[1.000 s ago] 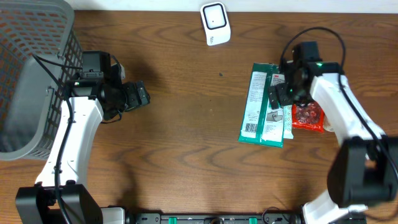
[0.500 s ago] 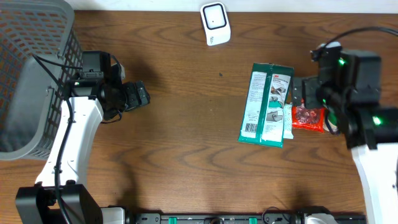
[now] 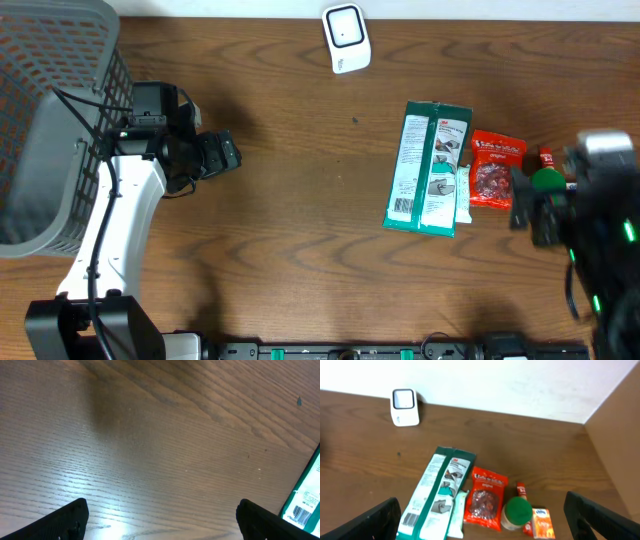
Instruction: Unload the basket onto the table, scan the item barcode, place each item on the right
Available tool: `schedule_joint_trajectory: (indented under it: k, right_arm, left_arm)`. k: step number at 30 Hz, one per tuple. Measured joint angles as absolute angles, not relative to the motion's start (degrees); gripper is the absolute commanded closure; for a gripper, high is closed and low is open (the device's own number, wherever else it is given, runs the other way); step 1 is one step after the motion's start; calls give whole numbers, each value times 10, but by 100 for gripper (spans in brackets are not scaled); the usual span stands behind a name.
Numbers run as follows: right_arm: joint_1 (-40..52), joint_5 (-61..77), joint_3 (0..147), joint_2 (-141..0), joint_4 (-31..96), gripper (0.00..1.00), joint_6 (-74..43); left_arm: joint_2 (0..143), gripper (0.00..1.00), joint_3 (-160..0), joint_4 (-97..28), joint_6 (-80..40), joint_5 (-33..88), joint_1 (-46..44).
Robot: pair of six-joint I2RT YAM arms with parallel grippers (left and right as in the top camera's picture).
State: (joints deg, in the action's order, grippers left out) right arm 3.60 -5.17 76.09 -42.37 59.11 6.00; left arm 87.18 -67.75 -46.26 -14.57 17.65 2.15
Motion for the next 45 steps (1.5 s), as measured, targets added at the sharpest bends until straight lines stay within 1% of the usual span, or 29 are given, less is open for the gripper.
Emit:
schedule_joint_trajectory:
  k: [6, 12, 15, 17, 21, 29, 33, 36, 40, 45]
  right_arm:
    - [36, -45, 731, -285, 591, 1, 60]
    - [36, -44, 612, -137, 589, 1, 57]
    - [36, -43, 547, -82, 557, 1, 45]
    - [35, -43, 501, -53, 518, 1, 35]
    - [27, -37, 404, -13, 396, 1, 23]
    - [16, 1, 223, -8, 47, 1, 16]
    - [5, 13, 143, -7, -76, 1, 16]
    - [4, 18, 86, -7, -133, 1, 12]
    - [4, 18, 28, -7, -168, 1, -6]
    - [4, 20, 4, -7, -120, 1, -31]
  left_arm:
    - [872, 5, -677, -463, -146, 177, 22]
    - [872, 5, -677, -462, -146, 177, 22]
    - [872, 5, -677, -463, -145, 177, 22]
    - [872, 5, -677, -463, -146, 176, 22]
    - [872, 5, -677, -462, -146, 176, 22]
    - [872, 5, -677, -463, -146, 177, 22]
    - [872, 5, -677, -462, -146, 177, 22]
    - [872, 5, -677, -463, -146, 177, 22]
    - [872, 5, -677, -462, -146, 177, 22]
    - [872, 5, -677, -463, -146, 177, 22]
